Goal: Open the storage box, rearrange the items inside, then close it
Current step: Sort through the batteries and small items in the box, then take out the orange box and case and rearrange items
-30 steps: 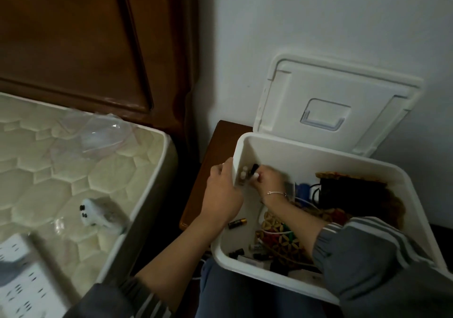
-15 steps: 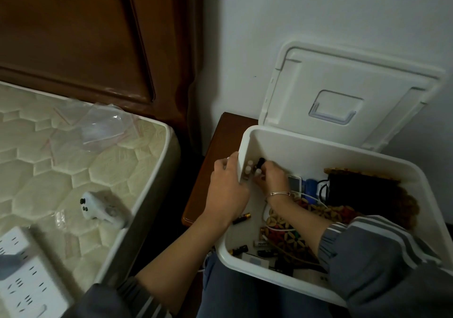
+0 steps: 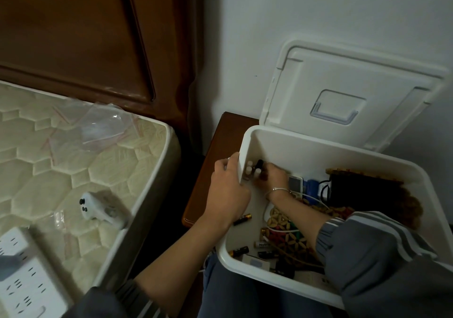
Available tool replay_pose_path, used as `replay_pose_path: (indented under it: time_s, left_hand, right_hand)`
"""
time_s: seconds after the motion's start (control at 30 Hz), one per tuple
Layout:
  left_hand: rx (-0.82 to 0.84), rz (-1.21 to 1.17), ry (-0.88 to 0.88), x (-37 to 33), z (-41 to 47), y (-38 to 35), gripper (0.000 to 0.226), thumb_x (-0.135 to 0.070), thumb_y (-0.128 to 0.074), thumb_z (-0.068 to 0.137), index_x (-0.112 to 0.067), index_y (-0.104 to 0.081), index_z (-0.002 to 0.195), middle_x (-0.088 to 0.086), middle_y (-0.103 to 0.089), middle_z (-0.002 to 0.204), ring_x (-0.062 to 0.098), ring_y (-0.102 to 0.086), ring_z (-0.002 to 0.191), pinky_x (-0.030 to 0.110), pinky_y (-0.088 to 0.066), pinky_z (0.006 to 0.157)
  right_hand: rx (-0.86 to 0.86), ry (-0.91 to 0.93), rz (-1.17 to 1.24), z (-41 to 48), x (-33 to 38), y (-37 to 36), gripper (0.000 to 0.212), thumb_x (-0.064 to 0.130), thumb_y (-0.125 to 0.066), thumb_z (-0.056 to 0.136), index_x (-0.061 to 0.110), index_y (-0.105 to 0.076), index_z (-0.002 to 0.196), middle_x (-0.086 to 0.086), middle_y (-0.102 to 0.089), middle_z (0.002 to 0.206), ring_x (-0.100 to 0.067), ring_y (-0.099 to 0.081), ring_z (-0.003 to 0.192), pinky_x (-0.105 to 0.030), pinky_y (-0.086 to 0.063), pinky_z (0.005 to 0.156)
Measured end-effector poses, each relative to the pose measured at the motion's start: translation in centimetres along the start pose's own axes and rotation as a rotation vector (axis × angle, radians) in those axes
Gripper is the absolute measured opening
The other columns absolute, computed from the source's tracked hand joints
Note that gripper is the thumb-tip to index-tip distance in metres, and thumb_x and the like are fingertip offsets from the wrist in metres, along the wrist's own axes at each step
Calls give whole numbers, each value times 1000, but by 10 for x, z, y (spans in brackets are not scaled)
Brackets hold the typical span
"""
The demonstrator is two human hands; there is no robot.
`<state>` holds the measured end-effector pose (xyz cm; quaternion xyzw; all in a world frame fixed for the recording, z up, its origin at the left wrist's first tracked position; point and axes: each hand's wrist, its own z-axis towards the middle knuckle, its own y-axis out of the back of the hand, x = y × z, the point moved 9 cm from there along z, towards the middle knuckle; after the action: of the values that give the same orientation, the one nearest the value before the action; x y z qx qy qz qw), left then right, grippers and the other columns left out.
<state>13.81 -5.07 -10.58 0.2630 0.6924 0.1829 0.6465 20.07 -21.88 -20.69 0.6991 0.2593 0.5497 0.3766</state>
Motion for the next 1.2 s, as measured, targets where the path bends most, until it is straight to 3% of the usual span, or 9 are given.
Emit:
replay_pose_path:
  time_s: [0.13, 0.27, 0.43, 0.53, 0.6, 0.77, 0.9, 1.1, 1.2]
  left_hand:
    - [-5, 5, -4, 1, 1, 0, 72, -10, -54, 84, -28, -27, 149, 4, -33, 140, 25, -43, 121, 25, -35, 94]
    - [-12, 2, -2, 3, 1, 0, 72, -12, -55, 85, -29, -26, 148, 3, -33, 140, 24, -44, 120, 29, -41, 95]
    - [-17, 20, 4, 7, 2, 0, 70, -14, -56, 85, -30, -27, 147, 2, -34, 140, 20, -45, 115, 27, -43, 91]
    - [-13, 11, -12, 8, 2, 2, 67, -14, -54, 85, -34, -30, 145, 2, -36, 138, 16, -46, 106, 25, -41, 85]
    - [-13, 30, -29, 8, 3, 3, 64, -15, -52, 86, -35, -31, 144, 4, -38, 139, 17, -48, 105, 26, -40, 83]
    - [-3, 96, -57, 4, 5, 1, 64, -16, -53, 85, -31, -32, 144, 5, -44, 139, 27, -53, 116, 34, -45, 86]
    - [7, 130, -108, -1, 6, 3, 47, -11, -57, 85, -30, -43, 126, 1, -53, 119, 19, -56, 100, 30, -45, 73]
    - [16, 211, -123, -4, 9, 15, 46, -7, -59, 86, -22, -46, 128, 0, -58, 106, 13, -52, 87, 20, -38, 63]
    - [28, 246, -82, 0, 8, 26, 55, -6, -58, 86, -21, -43, 136, 5, -60, 109, 16, -53, 87, 31, -44, 70]
  right_hand:
    - [68, 8, -41, 2, 0, -5, 22, 21, -66, 82, 10, -62, 101, -11, -67, 97, -26, -63, 92, -30, -46, 79]
    - [-9, -15, -47, 1, 7, -1, 20, 25, -62, 86, 8, -63, 96, -13, -69, 93, -28, -65, 87, -29, -47, 76]
    - [67, -124, 53, -14, -6, 4, 25, 8, -69, 80, 6, -55, 100, -8, -52, 90, -25, -55, 90, -35, -48, 84]
    - [102, -94, 41, -28, 4, 36, 34, 12, -79, 72, 4, -61, 101, -6, -60, 88, -22, -60, 89, -28, -49, 80]
    - [99, -39, 89, -43, 10, 73, 28, 10, -78, 72, 5, -64, 96, -9, -67, 87, -24, -64, 86, -32, -52, 81]
    - [-194, 137, -3, -103, -19, 210, 14, 11, -74, 78, 11, -68, 90, 2, -65, 83, -12, -60, 78, -14, -41, 73]
    - [-360, 18, -206, -143, -82, 278, 23, 10, -72, 80, 3, -67, 101, -16, -66, 99, -33, -61, 93, -31, -42, 78]
    - [-174, -250, -63, -179, -150, 271, 55, 31, -62, 89, 13, -43, 137, -12, -47, 139, -29, -46, 124, -33, -37, 96]
    - [-88, -179, 64, -184, -138, 250, 44, 30, -56, 93, 22, -44, 134, -7, -58, 128, -19, -56, 101, -28, -41, 82]
